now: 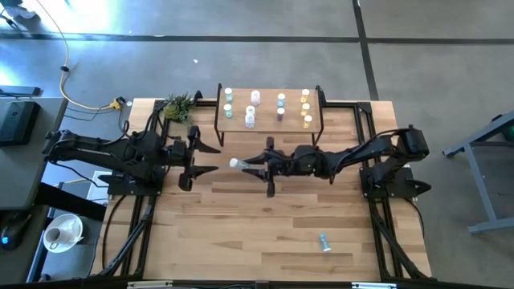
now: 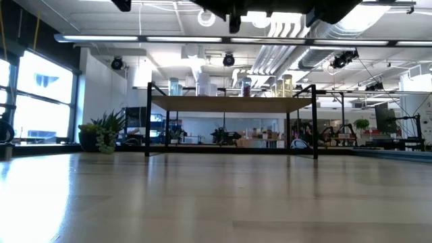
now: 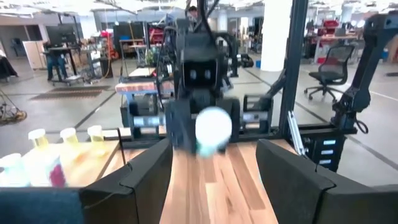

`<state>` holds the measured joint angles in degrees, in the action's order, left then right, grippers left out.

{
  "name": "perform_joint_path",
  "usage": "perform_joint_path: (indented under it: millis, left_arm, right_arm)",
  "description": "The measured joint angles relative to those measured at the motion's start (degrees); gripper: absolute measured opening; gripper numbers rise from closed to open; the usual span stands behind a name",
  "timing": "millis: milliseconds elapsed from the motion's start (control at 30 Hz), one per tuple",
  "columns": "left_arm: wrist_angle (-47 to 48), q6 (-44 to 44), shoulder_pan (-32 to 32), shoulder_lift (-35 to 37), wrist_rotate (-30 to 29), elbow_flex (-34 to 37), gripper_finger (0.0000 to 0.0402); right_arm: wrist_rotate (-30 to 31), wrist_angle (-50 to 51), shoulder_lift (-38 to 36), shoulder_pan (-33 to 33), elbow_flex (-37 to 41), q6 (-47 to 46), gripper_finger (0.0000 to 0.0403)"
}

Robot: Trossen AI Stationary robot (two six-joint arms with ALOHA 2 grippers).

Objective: Pick and place medicine bottles onto shelf by color
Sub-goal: Put the green pill bottle on the shelf aligned with the other green pill bottle

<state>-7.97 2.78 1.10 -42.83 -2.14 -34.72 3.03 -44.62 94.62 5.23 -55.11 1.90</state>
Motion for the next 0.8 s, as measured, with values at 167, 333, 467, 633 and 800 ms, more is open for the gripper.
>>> perform_joint_path:
  millis: [167, 333, 467, 633, 800]
  left_arm:
    - [1.31, 0.15, 0.00, -0.02, 0.01, 0.04, 0.0223]
    - [-4.64, 1.31, 0.06, -1.06, -0.02, 4.26, 0.0223]
    - [-16.11, 1.50, 1.04, -1.04, 0.22, 10.69, 0.0223]
    - [-30.01, -0.03, 2.46, -0.97, 0.40, 16.72, 0.0223]
    - [-32.69, -0.03, 3.67, -1.69, 1.34, 17.90, 0.0223]
  right_arm:
    - [-0.22, -2.99, -1.41, 0.00, 0.00, 3.01, 0.0081]
    - [-6.32, -7.83, -1.39, -0.02, 0.00, 5.07, 0.0081]
    - [-9.53, -10.31, -1.33, 0.00, 0.00, 6.20, 0.0081]
    - [-10.32, -12.29, -1.02, -0.02, 0.00, 8.16, 0.0081]
    - [-10.58, -15.79, 1.66, -0.02, 0.00, 8.53, 0.0088]
